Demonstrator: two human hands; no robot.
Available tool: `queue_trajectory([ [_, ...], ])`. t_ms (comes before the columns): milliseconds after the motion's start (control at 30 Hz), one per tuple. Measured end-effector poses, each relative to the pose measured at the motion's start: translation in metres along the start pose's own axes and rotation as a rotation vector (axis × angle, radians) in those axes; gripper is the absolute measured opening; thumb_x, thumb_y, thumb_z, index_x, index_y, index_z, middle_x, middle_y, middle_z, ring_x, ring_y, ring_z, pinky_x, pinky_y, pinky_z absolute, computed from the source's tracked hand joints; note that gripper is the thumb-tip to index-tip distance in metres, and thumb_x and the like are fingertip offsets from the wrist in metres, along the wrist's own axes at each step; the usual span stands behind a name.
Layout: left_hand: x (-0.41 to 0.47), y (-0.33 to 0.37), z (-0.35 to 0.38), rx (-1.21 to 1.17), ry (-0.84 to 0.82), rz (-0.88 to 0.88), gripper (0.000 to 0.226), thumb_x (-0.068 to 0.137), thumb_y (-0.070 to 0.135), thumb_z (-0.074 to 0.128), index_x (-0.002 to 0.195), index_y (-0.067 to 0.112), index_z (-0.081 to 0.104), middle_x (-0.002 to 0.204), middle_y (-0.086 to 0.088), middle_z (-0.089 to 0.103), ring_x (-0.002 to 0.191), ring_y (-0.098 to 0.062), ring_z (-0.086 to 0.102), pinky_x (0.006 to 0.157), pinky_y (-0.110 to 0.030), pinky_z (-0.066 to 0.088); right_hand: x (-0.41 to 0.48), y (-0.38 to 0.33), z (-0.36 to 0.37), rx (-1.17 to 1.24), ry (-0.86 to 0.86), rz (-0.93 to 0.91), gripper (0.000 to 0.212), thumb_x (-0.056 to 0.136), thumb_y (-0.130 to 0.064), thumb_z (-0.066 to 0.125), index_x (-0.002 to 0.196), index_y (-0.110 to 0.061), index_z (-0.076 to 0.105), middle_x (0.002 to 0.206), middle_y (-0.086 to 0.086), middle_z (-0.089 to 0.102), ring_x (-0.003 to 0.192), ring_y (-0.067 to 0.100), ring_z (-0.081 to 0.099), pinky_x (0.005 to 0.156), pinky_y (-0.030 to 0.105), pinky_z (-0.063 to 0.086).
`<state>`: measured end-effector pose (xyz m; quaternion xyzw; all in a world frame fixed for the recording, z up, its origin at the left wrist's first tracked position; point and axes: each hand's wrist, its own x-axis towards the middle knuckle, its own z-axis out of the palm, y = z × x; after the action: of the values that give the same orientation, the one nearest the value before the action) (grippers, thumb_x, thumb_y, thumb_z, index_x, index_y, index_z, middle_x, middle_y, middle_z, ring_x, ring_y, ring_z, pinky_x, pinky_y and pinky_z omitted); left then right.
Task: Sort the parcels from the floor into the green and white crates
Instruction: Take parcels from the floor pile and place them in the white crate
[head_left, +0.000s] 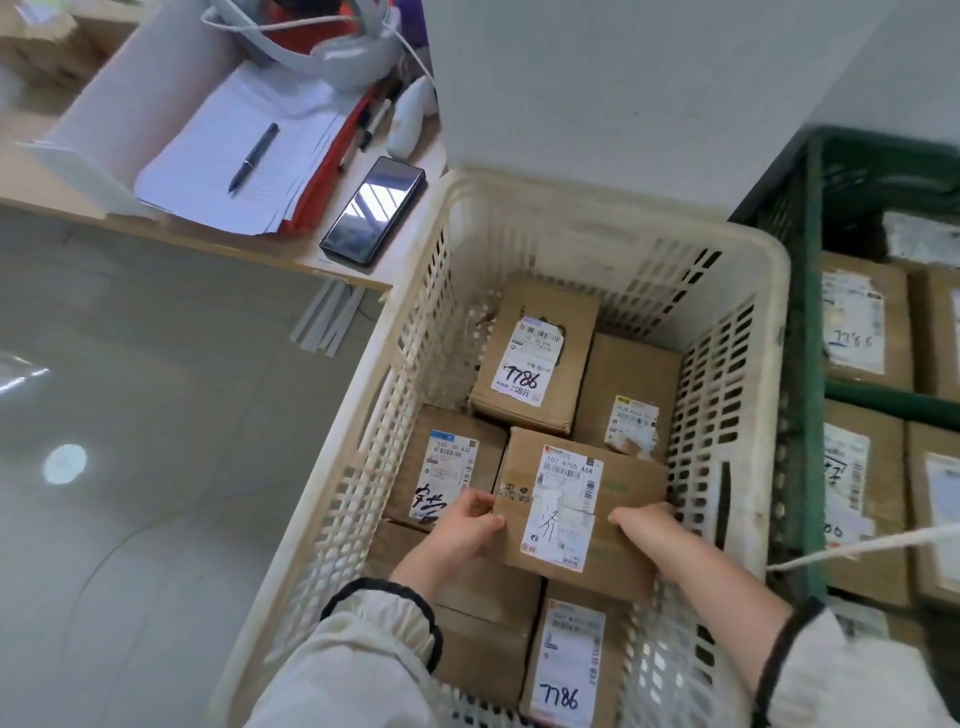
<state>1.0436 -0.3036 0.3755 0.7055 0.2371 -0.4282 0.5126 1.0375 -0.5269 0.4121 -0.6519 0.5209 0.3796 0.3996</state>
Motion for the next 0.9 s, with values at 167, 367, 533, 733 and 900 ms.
queue_trajectory([
  [167,0.002,-0.006,-0.005,-0.003,0.006,-0.015,0.009,0.09,0.015,0.061,0.092,0.02,0.054,0.1,0.002,0.061,0.085,-0.015,0.058,0.062,-0.03,0.052,0.002,0.006,0.002,-0.099,-0.05,-0.003,0.063,0.087,-0.022,0.058,0.138,0.001,0.029,0.125,0.02,0.052,0.104,0.032,0.057,0.08,0.035,0.049],
  [367,0.008,-0.001,0.006,0.068,0.045,0.0,0.018,0.091,0.01,0.058,0.108,0.014,0.054,0.106,0.0,0.061,0.088,-0.014,0.057,0.062,-0.025,0.05,0.008,0.009,0.001,-0.129,-0.108,-0.023,0.049,0.09,-0.026,0.051,0.132,-0.002,0.042,0.119,0.015,0.051,0.095,0.029,0.054,0.075,0.037,0.046],
  [533,0.016,0.007,0.012,0.096,0.08,0.021,0.019,0.089,0.009,0.059,0.108,0.013,0.054,0.11,-0.003,0.063,0.093,-0.018,0.058,0.067,-0.026,0.048,0.013,0.012,0.005,-0.023,-0.054,-0.001,0.062,0.086,-0.03,0.057,0.137,-0.001,0.037,0.119,0.015,0.053,0.101,0.031,0.055,0.081,0.039,0.048],
  [733,0.017,0.002,0.016,0.095,0.075,0.031,0.021,0.09,0.011,0.059,0.109,0.015,0.051,0.109,-0.001,0.06,0.095,-0.017,0.057,0.067,-0.024,0.048,0.004,0.013,0.028,0.112,0.223,-0.006,0.085,0.086,-0.028,0.058,0.15,-0.003,0.009,0.153,0.014,0.013,0.132,0.036,0.029,0.105,0.042,0.033],
  [900,0.016,-0.004,0.019,0.101,0.07,0.043,0.026,0.09,0.015,0.06,0.114,0.014,0.051,0.115,0.0,0.059,0.104,-0.016,0.057,0.09,-0.032,0.05,0.003,0.031,0.04,0.1,0.255,-0.177,0.085,0.089,-0.019,0.054,0.15,-0.003,-0.002,0.158,0.006,-0.005,0.142,0.031,0.016,0.112,0.042,0.025],
])
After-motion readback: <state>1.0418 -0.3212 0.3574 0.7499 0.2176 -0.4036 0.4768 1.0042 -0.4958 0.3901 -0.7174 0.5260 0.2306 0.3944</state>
